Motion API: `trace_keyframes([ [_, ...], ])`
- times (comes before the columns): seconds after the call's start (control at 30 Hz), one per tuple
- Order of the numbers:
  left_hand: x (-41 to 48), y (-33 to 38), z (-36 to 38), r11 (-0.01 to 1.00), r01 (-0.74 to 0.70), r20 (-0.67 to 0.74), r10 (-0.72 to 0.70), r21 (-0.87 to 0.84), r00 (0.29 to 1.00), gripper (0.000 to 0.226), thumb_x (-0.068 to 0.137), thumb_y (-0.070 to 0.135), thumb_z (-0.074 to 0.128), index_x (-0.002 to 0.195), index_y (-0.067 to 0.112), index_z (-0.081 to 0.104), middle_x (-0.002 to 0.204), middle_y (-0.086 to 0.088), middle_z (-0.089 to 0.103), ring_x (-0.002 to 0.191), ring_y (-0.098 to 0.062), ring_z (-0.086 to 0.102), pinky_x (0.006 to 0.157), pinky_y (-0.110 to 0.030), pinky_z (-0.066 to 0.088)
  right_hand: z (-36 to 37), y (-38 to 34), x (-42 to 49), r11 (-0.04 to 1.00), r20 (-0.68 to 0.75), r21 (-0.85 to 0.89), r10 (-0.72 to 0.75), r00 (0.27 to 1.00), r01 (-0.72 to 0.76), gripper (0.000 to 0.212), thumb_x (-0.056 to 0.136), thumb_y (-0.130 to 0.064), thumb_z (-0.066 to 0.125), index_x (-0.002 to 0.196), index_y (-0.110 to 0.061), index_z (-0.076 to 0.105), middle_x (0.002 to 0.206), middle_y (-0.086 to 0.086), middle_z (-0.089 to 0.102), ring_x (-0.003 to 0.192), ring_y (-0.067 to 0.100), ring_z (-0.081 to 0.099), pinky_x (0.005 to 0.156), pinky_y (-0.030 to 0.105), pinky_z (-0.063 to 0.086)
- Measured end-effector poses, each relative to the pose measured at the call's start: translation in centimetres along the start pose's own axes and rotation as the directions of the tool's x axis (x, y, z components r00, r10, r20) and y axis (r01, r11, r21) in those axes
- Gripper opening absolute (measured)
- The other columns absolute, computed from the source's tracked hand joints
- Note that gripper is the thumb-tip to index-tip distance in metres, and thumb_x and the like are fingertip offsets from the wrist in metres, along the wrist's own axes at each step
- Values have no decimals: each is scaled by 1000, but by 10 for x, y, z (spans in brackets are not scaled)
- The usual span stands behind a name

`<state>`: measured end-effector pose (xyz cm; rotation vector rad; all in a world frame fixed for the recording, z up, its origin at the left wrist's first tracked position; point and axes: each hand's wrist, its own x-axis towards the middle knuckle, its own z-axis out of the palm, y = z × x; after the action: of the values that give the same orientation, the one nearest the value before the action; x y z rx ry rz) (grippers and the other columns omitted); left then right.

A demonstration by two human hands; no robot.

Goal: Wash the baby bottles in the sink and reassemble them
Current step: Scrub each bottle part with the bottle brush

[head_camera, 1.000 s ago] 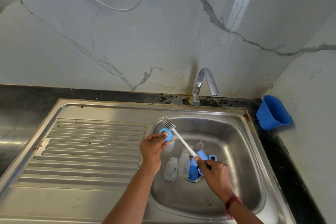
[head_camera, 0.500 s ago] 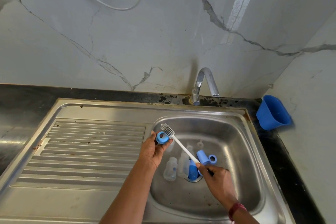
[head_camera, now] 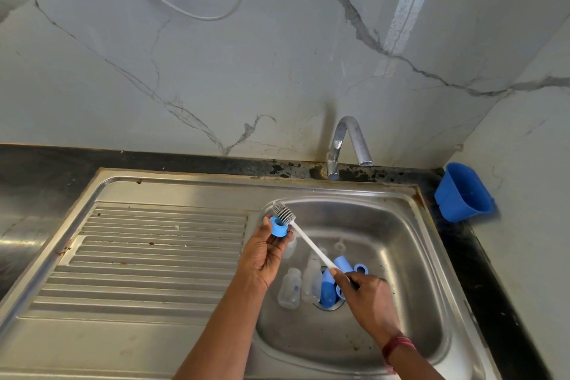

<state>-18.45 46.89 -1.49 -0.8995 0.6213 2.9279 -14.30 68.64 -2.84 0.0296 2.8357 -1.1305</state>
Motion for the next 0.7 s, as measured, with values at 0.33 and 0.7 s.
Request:
trace_keyframes([
  [0.33,5,-3,-8,999,-38,13,38,32,999,36,82,12,65,115,0,61,118,-22,67,107,-32,67,83,-41,59,-3,6,-6,998,38,48,36,999,-38,53,89,-48,65,56,-6,61,43,-5,37,39,11,29,41,18,26],
  [0.7,13,0,-12,995,-81,-122,89,64,989,22,94,9,61,114,0,61,129,-24,61,121,-36,59,80,-37,59,6,7,-6,994,101,72,71,992,-79,54,90,-46,65,55,-4,60,47,-3,44,40,8,33,43,18,30],
])
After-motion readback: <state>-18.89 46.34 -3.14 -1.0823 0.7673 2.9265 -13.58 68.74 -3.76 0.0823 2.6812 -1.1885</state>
